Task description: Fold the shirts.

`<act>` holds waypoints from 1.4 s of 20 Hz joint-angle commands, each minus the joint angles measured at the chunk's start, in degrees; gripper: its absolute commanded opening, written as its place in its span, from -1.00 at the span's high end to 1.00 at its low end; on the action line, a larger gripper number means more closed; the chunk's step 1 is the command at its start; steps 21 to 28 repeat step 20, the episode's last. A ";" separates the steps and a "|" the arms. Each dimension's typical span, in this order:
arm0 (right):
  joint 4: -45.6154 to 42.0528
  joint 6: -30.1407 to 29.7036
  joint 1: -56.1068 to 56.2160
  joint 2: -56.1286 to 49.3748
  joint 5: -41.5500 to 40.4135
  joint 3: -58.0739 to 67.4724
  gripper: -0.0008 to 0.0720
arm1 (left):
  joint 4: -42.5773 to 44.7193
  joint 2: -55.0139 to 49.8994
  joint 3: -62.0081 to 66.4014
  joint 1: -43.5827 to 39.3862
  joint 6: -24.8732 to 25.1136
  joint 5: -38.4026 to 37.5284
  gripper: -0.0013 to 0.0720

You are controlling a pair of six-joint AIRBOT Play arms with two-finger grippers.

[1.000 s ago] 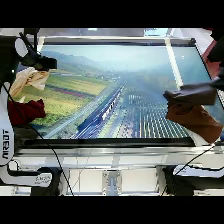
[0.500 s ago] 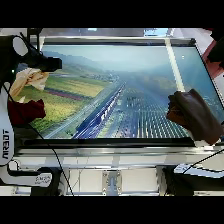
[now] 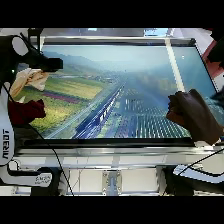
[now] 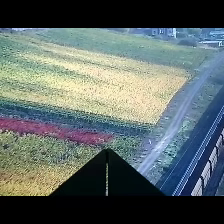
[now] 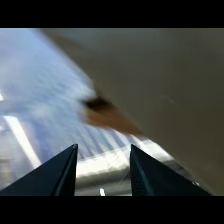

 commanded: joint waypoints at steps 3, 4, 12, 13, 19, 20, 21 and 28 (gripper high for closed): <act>10.25 -10.23 23.34 0.74 -22.99 0.46 -0.08 | -4.92 -0.02 0.00 0.00 1.09 -0.81 0.93; 4.92 -9.42 27.74 0.66 -26.10 0.24 -0.08 | -5.84 -0.02 0.00 0.00 2.29 -1.62 0.93; -14.36 -3.72 38.75 0.33 -38.49 -6.21 -0.08 | -7.37 -0.02 0.00 0.02 4.59 -4.50 0.91; -14.84 -3.74 38.77 0.33 -38.58 -6.21 -0.08 | -7.37 -0.02 0.00 0.02 4.59 -4.55 0.91; -14.84 -3.72 38.80 0.33 -38.60 -6.21 -0.08 | -7.34 -0.02 0.00 0.02 4.59 -5.18 0.91; -14.86 -3.72 38.80 0.33 -38.60 -6.21 -0.08 | -7.34 -0.02 0.00 0.02 4.61 -5.22 0.91; -14.86 -3.72 38.80 0.33 -38.60 -6.21 -0.08 | -7.34 -0.02 0.00 0.02 4.61 -5.22 0.91; -14.86 -3.72 38.80 0.33 -38.60 -6.21 -0.08 | -7.34 -0.02 0.00 0.02 4.61 -5.22 0.91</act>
